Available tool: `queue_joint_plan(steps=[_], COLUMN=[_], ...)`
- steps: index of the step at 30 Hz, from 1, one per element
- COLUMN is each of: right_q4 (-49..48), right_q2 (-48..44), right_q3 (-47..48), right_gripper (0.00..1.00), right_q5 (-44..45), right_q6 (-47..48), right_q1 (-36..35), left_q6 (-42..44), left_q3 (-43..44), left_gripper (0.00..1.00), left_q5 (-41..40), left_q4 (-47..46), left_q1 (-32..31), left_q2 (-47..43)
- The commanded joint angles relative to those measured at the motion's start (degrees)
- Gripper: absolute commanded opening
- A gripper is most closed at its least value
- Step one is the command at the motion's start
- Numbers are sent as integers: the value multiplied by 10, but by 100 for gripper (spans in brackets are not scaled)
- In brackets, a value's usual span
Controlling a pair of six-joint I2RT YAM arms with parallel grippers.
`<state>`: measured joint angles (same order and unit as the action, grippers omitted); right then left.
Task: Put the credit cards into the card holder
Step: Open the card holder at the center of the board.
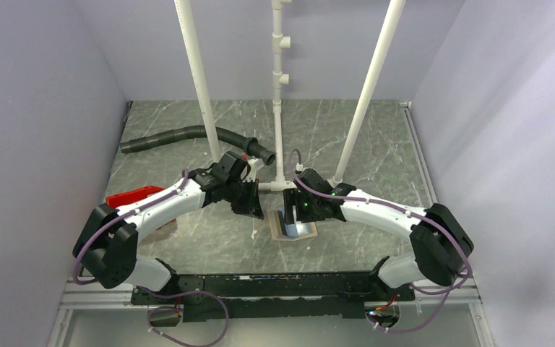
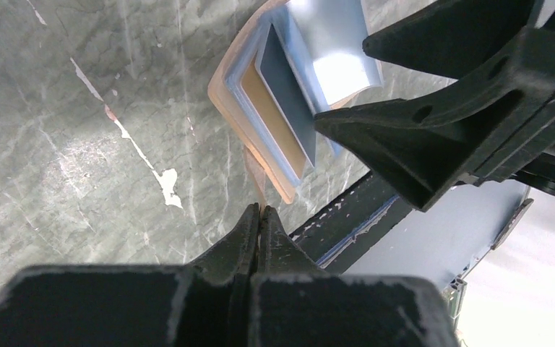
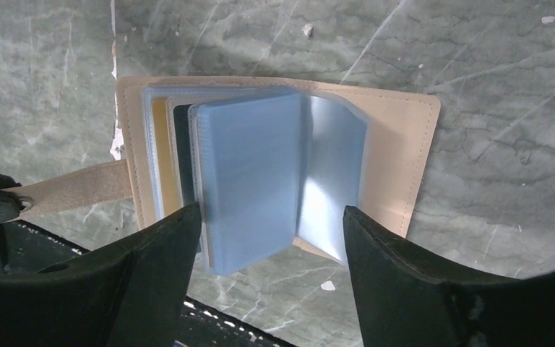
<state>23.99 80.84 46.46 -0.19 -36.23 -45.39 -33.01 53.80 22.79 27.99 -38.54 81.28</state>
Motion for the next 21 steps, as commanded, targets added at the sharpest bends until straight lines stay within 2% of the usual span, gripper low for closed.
queue_joint_plan(steps=[1, 2, 3, 6, 7, 8, 12, 16, 19, 21], right_q4=[11, 9, 5, -5, -8, -11, -20, -29, -37, -42], right_q2=[-27, -31, -36, -44, -46, -47, -54, -62, -70, -74], right_q3=[-7, -10, -14, -24, -27, -30, -38, -45, -55, -60], right_gripper=[67, 61, 55, 39, 36, 35, 33, 38, 40, 39], right_q5=[14, 11, 8, -7, -16, -22, -39, -61, -79, -90], right_q6=[-1, -2, -4, -7, -7, -6, -6, -2, 0, 3], right_q1=[7, 9, 12, 25, 31, 35, 44, 53, 60, 66], left_q6=[9, 10, 10, 9, 11, 11, 15, -9, -25, -25], left_q3=[20, 22, 23, 22, 21, 21, 25, 2, 12, 26], left_gripper=[0, 2, 7, 29, 40, 45, 55, 55, 31, 21], left_q5=[-16, -25, -39, -64, -65, -68, -83, -26, 9, 11], left_q4=[15, 26, 32, 43, 39, 36, 8, -89, -139, -146], left_q1=[2, 1, 1, 1, -1, -4, -41, -60, -65, -70], left_q2=[3, 6, 8, -1, -12, -21, -47, -32, 28, 73])
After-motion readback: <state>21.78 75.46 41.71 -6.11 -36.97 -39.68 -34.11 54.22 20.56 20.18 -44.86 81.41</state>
